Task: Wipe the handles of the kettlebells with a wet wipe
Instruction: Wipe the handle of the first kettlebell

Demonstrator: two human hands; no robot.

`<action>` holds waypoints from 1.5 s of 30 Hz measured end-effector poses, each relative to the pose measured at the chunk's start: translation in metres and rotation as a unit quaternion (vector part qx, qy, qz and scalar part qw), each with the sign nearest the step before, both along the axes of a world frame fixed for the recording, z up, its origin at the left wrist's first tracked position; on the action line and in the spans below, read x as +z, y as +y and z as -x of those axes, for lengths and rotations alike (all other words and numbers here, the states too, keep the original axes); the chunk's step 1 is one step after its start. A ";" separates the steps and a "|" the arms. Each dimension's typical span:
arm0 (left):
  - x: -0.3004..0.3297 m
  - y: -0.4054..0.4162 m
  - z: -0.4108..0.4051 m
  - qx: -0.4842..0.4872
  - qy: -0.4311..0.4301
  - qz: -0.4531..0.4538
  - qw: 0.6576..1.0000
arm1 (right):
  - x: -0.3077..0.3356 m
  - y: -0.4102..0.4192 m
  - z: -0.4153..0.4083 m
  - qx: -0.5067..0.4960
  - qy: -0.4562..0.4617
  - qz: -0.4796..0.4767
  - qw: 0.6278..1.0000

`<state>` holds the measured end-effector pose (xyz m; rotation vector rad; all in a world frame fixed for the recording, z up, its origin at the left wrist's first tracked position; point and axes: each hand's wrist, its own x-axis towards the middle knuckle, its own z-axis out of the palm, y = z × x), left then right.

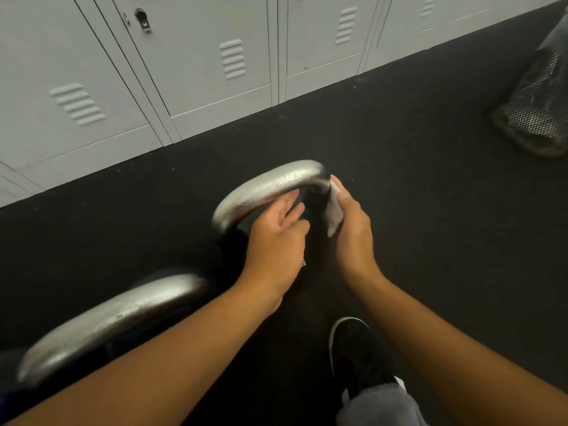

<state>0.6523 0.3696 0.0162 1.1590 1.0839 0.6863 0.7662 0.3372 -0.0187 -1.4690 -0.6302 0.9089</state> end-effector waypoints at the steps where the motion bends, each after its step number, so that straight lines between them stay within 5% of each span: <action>1: 0.001 -0.001 0.000 -0.001 -0.014 0.006 1.000 | -0.002 -0.002 0.001 0.014 0.001 0.000 1.000; 17: 0.013 -0.012 0.001 0.043 -0.215 0.123 0.968 | -0.023 -0.005 0.003 0.132 -0.044 -0.037 0.990; 45: 0.026 -0.016 0.004 0.100 -0.219 0.159 0.957 | -0.030 0.008 -0.010 0.122 -0.064 -0.043 0.989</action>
